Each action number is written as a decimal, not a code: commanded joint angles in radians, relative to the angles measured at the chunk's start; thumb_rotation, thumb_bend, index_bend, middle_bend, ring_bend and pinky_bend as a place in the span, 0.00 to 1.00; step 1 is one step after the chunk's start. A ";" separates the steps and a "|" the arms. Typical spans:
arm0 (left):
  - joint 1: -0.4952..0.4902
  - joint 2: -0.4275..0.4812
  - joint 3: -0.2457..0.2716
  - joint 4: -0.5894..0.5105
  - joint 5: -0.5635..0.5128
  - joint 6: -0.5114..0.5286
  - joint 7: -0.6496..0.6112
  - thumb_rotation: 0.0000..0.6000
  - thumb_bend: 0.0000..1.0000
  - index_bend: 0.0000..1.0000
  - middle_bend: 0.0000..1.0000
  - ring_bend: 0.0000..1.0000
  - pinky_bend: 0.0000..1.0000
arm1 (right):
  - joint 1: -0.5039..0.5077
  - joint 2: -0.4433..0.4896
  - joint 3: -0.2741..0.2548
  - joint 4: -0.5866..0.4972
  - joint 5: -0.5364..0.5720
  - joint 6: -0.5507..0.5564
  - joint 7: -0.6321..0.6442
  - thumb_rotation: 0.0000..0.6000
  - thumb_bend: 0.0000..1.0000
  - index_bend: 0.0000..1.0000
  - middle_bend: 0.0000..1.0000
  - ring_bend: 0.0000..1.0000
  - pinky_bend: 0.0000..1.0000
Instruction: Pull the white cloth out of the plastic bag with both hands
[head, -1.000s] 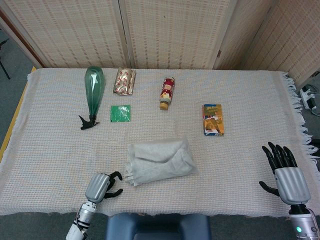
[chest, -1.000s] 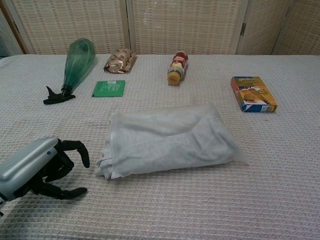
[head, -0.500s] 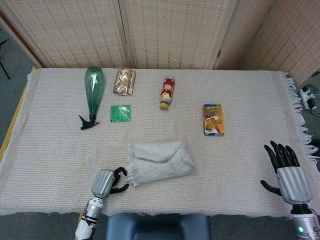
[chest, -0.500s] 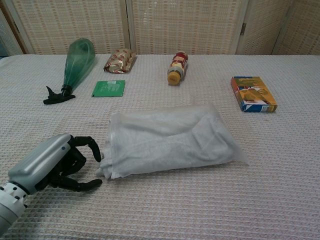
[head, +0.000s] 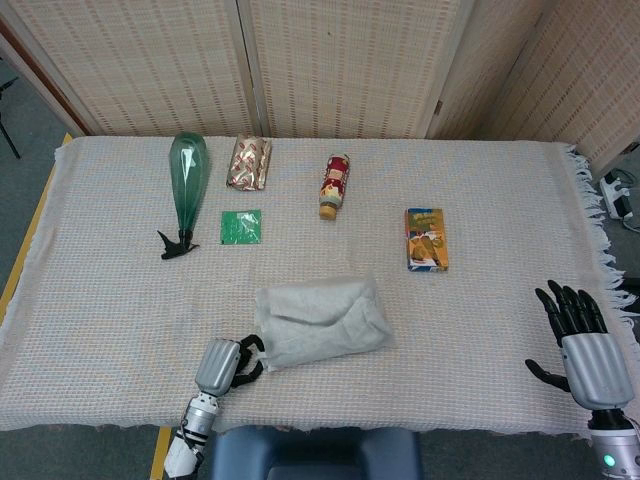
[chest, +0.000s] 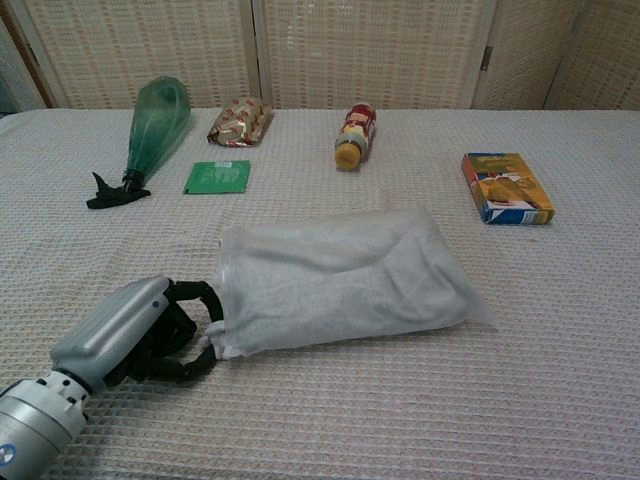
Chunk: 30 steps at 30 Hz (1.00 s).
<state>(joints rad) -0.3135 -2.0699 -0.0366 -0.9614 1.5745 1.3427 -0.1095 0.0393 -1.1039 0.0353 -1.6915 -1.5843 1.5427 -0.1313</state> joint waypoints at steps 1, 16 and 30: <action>-0.003 -0.006 0.001 0.008 0.002 0.007 -0.012 1.00 0.23 0.53 1.00 1.00 1.00 | 0.000 0.002 0.000 0.000 -0.001 0.001 0.004 1.00 0.06 0.00 0.00 0.00 0.00; -0.015 -0.023 0.015 0.040 0.028 0.054 -0.065 1.00 0.67 0.70 1.00 1.00 1.00 | -0.001 0.004 -0.004 0.000 -0.010 0.001 0.005 1.00 0.06 0.00 0.00 0.00 0.00; -0.014 0.055 0.018 -0.048 0.041 0.098 -0.010 1.00 0.72 0.71 1.00 1.00 1.00 | 0.008 -0.011 -0.013 0.005 -0.022 -0.020 -0.020 1.00 0.06 0.00 0.00 0.00 0.00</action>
<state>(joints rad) -0.3294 -2.0226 -0.0226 -1.0018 1.6130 1.4368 -0.1244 0.0457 -1.1128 0.0241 -1.6884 -1.6045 1.5258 -0.1481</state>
